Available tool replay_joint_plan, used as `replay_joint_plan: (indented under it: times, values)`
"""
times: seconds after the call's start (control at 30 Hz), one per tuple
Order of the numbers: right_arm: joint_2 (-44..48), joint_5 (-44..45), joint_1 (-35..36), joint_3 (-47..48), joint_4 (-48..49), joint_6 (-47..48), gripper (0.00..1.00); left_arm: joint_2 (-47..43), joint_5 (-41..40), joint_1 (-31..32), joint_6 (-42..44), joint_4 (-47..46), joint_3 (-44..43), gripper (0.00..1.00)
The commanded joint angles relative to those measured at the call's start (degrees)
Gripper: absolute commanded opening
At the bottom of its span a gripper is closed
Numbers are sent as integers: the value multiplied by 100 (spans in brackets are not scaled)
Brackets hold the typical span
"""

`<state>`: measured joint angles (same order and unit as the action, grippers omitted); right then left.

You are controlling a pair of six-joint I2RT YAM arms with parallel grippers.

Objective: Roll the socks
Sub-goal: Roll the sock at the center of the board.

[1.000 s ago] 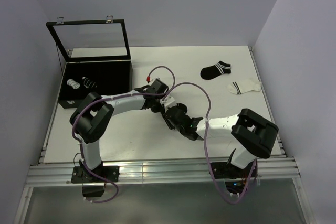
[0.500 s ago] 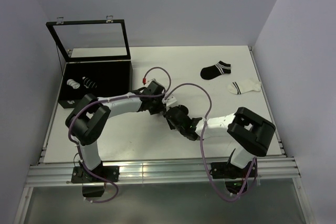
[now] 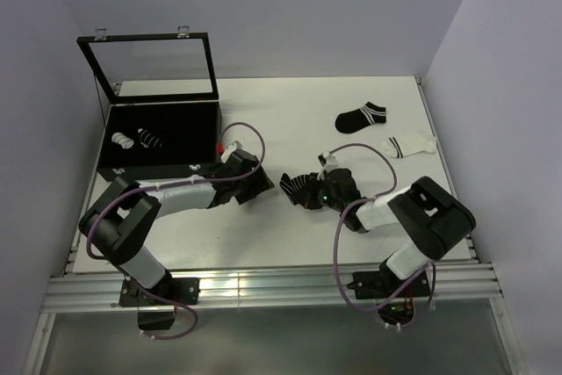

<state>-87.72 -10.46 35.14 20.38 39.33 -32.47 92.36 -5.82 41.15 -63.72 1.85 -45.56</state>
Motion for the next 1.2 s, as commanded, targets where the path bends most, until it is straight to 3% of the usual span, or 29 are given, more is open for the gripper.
replay_joint_plan:
  times: [0.0, 0.23, 0.4, 0.63, 0.93, 1.17]
  values:
    - [-463, -1035, -340, -306, 995, -865, 0, -104, 55, 139, -97, -685, -40, 71]
    - [-1299, -1643, -1026, -623, 2121, -1788, 0, 405, 64, 324, 132, -773, -462, 67]
    - [-1669, -1802, -1228, -737, 2404, -2026, 0, 731, 99, 324, 211, -800, -664, 65]
    - [-1529, -1723, -1237, -667, 1991, -1895, 0, 1170, 169, 333, 360, -721, -989, 60]
    - [-1397, -1679, -1237, -571, 1622, -1781, 3, 1583, 310, 359, 405, -510, -1174, 48]
    - [-923, -1556, -1237, -211, 630, -1035, 8, 1874, 266, 491, 387, 79, -1473, 28]
